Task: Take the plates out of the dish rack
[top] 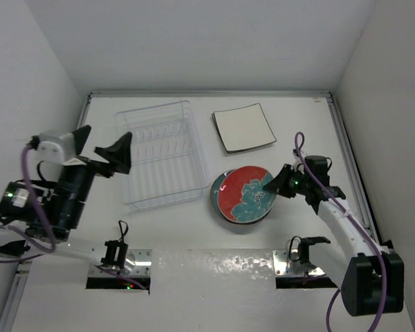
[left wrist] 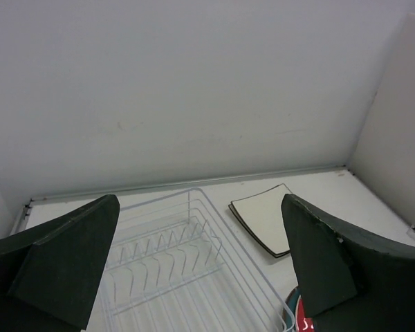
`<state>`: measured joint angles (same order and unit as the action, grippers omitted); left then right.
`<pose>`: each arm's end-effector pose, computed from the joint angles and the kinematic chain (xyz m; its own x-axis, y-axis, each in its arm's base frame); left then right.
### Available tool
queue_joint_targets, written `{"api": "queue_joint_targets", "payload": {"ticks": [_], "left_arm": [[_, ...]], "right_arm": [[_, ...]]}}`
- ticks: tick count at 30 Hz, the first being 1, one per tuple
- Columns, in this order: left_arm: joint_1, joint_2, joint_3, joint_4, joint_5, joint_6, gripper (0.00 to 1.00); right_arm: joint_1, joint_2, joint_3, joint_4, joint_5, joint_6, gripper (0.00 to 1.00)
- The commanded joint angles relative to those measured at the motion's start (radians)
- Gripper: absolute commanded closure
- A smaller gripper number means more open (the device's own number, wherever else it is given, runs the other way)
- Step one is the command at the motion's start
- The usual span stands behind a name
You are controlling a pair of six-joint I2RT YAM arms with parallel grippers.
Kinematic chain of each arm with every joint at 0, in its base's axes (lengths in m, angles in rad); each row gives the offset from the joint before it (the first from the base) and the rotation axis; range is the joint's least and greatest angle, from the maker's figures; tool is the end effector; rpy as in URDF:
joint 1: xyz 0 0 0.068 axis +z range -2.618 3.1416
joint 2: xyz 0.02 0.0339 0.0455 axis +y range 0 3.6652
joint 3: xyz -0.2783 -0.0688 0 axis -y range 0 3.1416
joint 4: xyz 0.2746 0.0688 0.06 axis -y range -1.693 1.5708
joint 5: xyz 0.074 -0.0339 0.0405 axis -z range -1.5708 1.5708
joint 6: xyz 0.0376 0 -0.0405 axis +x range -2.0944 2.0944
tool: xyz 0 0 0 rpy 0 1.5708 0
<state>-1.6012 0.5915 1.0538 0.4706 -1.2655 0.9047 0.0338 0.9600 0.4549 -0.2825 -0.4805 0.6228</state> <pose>0.0341 -0.0599 0.5134 0.2347 -0.0570 -0.9704 0.2155 0.9765 -0.0052 0.2048 0.0243 0.1850 -0.7829 0.4911 -0.3820 0.1241 0.7249 0.6776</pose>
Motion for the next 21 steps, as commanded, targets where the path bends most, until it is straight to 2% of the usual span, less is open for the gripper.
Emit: {"api": "queue_joint_targets", "payload": {"ticks": [1,5,8,9,11,12,13,16,21], "left_arm": [[0.035,0.12,-0.002,-0.01,-0.005,-0.035,0.0],[0.214,0.247,0.052,-0.229,0.115,-0.258,0.0],[0.425,0.37,0.124,-0.383,0.246,-0.448,0.0],[0.469,0.395,0.142,-0.415,0.247,-0.487,0.0],[0.555,0.436,0.178,-0.472,0.352,-0.57,0.0],[0.657,0.448,0.207,-0.557,0.398,-0.654,0.0],[0.708,0.47,0.219,-0.585,0.484,-0.696,0.0],[0.863,0.528,0.245,-0.658,0.601,-0.78,0.0],[1.119,0.61,0.27,-0.711,0.81,-0.895,0.0]], "right_arm": [[0.073,0.025,0.002,0.124,-0.024,0.008,0.9],[0.109,0.039,-0.01,0.129,0.029,0.008,0.89],[0.11,0.031,-0.027,0.12,0.078,0.003,0.89],[0.109,0.031,-0.027,0.117,0.085,0.003,0.88],[0.109,0.046,-0.028,0.105,0.098,-0.001,0.84],[0.112,0.057,-0.03,0.098,0.099,-0.005,0.81],[0.113,0.077,-0.027,0.085,0.105,-0.017,0.78],[0.117,0.1,-0.025,0.048,0.138,-0.046,0.69],[0.132,0.08,-0.028,-0.009,0.238,-0.063,0.62]]}}
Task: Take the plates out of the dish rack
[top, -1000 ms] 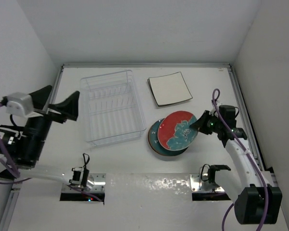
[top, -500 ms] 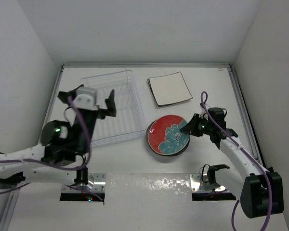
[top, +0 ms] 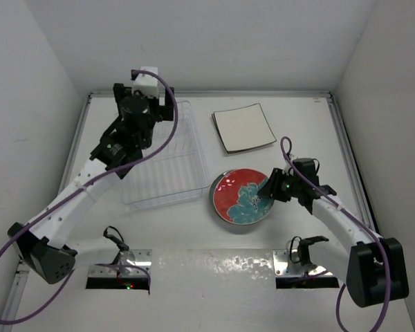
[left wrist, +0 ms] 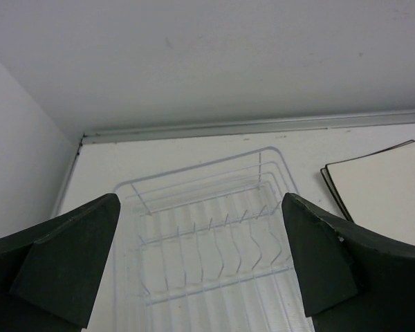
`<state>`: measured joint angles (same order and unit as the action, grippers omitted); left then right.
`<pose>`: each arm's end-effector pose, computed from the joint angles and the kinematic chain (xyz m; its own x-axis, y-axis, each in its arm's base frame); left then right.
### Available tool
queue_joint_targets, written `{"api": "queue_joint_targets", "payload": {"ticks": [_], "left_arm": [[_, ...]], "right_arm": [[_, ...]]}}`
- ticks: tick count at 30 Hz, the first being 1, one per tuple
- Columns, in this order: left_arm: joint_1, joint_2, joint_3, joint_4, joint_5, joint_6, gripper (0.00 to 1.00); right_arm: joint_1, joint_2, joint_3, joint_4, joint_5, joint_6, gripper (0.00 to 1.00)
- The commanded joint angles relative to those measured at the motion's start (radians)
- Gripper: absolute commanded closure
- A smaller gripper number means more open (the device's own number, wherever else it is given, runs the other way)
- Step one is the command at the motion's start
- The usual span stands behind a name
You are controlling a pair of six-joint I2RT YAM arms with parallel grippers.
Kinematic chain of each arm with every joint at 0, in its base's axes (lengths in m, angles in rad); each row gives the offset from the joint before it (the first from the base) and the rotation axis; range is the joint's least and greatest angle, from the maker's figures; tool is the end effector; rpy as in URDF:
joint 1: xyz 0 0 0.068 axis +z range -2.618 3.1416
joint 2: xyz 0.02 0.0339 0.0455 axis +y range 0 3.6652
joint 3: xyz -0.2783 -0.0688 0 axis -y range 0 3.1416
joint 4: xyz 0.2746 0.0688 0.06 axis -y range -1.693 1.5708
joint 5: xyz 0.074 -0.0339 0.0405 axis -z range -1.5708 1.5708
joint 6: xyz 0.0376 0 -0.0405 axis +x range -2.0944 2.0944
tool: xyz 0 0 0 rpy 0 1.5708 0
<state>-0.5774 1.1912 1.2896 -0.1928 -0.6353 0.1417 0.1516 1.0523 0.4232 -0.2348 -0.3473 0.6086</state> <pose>0.2535 -0.1385 0.4488 -0.0861 0.1917 -0.9777 -0.0439 0.9796 0.1960 0.2061 0.0444 0.1590 -0.8228 0.4181 -0.3849 0.1339 0.8009 0.5837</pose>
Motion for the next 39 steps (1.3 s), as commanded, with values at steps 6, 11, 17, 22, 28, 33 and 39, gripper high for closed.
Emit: {"api": "queue_joint_targets", "payload": {"ticks": [6,11,17,22,28,33,39], "left_arm": [[0.27,0.057,0.025,-0.048,0.29,-0.186,0.0],[0.341,0.074,0.014,-0.05,0.31,-0.203,0.0],[0.358,0.088,-0.004,-0.034,0.267,-0.198,0.0],[0.358,0.09,-0.01,-0.034,0.284,-0.198,0.0],[0.358,0.093,-0.013,-0.028,0.309,-0.198,0.0],[0.358,0.1,-0.015,-0.027,0.327,-0.197,0.0],[0.358,0.105,-0.016,-0.028,0.335,-0.195,0.0]], "right_arm": [[0.04,-0.012,0.018,-0.1,0.178,-0.059,0.44],[0.08,0.021,0.054,-0.129,0.227,-0.049,0.22],[0.186,0.089,0.129,-0.188,0.376,-0.024,0.01],[0.258,0.118,0.177,-0.242,0.493,-0.009,0.01],[0.264,0.109,0.21,-0.264,0.49,-0.007,0.01],[0.267,0.11,0.279,-0.317,0.533,-0.038,0.01],[0.269,0.163,0.318,-0.359,0.513,-0.075,0.01]]}}
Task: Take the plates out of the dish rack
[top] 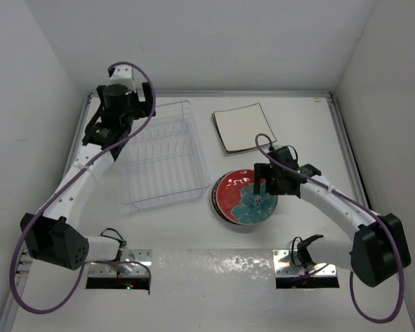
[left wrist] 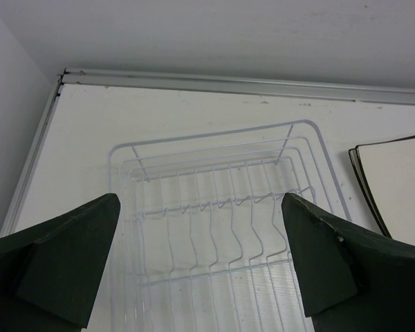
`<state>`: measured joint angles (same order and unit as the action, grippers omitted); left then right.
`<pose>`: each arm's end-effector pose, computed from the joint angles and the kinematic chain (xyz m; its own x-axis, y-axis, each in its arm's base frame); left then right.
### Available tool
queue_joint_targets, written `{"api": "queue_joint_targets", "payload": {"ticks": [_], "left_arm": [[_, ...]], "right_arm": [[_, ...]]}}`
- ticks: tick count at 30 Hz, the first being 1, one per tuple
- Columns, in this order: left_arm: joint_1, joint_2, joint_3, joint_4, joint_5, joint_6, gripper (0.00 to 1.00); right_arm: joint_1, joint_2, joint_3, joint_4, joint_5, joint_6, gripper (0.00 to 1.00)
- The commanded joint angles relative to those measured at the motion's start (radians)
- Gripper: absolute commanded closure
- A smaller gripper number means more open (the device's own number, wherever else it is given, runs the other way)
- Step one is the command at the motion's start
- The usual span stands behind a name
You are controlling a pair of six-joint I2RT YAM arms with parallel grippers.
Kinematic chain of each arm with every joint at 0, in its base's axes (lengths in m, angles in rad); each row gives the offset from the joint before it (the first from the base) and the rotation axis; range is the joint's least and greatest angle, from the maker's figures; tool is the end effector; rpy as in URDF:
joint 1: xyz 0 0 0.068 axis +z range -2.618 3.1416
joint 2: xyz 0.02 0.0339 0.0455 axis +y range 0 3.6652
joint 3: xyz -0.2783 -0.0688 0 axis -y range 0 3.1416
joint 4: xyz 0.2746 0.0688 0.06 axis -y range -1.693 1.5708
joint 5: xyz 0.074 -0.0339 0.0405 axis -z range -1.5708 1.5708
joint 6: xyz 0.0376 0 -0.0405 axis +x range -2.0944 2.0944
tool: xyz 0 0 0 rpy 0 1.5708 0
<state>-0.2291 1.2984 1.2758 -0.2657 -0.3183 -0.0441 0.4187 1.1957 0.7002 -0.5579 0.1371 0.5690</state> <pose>0.3203 -0.0626 0.4041 -0.2733 0.0207 -0.9617 -0.0886 0.9950 0.0466 0.2243 0.0942 0.1980 -0.8527 0.2048 -0.4807 0.1405 0.9760 0.1664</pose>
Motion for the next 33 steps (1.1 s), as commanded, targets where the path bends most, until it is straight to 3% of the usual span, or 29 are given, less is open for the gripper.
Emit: {"api": "queue_joint_targets", "payload": {"ticks": [1,7,14,23,33], "left_arm": [[0.01,-0.001,-0.003,0.045,0.021,-0.01,0.0],[0.01,0.002,-0.003,0.045,0.03,-0.01,0.0],[0.008,0.01,-0.003,0.043,0.035,-0.007,0.0],[0.008,0.016,-0.003,0.043,0.035,-0.005,0.0],[0.01,0.038,0.017,0.005,-0.06,-0.045,0.0]], "right_arm": [[0.002,0.022,0.041,-0.037,0.029,-0.04,0.01],[0.006,0.045,-0.005,0.007,0.013,-0.038,0.01],[0.037,0.042,-0.047,0.141,-0.158,0.023,0.01],[0.055,0.05,-0.022,0.147,-0.163,0.04,0.01],[0.058,-0.071,0.149,-0.161,0.258,-0.044,0.01]]}}
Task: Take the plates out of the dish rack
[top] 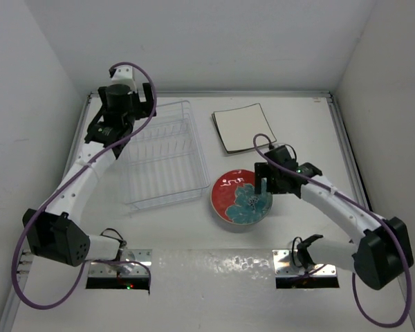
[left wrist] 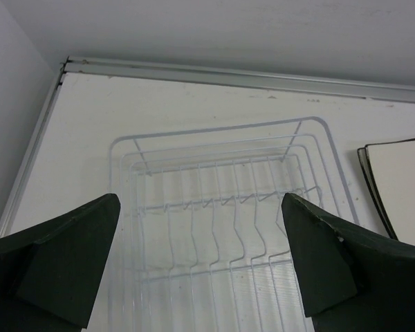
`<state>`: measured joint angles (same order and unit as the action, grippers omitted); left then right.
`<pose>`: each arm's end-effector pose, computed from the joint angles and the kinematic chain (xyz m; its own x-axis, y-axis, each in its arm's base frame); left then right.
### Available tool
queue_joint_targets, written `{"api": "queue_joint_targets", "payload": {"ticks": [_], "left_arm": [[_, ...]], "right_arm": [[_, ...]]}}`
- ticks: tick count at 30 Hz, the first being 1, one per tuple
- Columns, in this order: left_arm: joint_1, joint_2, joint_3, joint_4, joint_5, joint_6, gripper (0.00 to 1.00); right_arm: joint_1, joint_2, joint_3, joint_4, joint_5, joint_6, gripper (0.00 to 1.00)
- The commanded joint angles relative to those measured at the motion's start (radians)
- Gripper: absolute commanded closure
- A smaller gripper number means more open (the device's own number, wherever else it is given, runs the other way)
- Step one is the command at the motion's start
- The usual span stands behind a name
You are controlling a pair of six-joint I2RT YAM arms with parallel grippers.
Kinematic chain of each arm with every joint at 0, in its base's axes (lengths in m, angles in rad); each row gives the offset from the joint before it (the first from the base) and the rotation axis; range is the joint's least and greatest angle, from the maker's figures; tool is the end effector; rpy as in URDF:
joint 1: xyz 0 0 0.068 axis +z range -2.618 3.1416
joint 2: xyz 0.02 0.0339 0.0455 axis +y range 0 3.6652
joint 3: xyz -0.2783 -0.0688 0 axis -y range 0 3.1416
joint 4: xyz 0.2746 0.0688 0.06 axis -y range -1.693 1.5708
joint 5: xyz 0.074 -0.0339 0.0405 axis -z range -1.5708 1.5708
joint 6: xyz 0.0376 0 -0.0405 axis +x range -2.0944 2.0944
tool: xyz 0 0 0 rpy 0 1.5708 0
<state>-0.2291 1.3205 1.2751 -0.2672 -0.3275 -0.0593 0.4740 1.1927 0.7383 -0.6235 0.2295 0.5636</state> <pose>0.3265 -0.0637 0.3969 -0.2941 0.0109 -0.9557 -0.1007 0.9940 0.0424 0.2198 0.1032 0.2081 -0.8489 0.1492 -0.5071 0.1240 0.9888 0.0834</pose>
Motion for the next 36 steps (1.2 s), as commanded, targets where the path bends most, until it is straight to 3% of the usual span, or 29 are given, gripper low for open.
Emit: {"api": "queue_joint_targets", "payload": {"ticks": [1,5,8,15,20,26,36], "left_arm": [[0.01,0.016,0.021,-0.003,-0.097,-0.039,0.0],[0.02,0.014,0.039,-0.058,-0.14,-0.089,0.0],[0.065,-0.01,0.023,-0.105,-0.081,-0.147,0.0],[0.117,-0.261,-0.14,-0.141,-0.062,-0.208,0.0],[0.117,-0.49,-0.304,-0.158,-0.104,-0.226,0.0],[0.117,-0.642,-0.414,-0.205,-0.157,-0.198,0.0],[0.117,-0.764,-0.536,-0.182,-0.176,-0.169,0.0]], "right_arm": [[0.003,-0.079,0.134,-0.119,0.181,-0.069,0.01],[0.003,-0.146,0.239,-0.199,0.221,-0.175,0.01],[0.003,-0.225,0.289,-0.264,0.287,-0.234,0.01],[0.003,-0.392,0.374,-0.377,0.398,-0.281,0.01],[0.003,-0.488,0.355,-0.4,0.412,-0.263,0.01],[0.003,-0.539,0.323,-0.4,0.415,-0.252,0.01],[0.003,-0.559,0.273,-0.39,0.438,-0.235,0.01]]}}
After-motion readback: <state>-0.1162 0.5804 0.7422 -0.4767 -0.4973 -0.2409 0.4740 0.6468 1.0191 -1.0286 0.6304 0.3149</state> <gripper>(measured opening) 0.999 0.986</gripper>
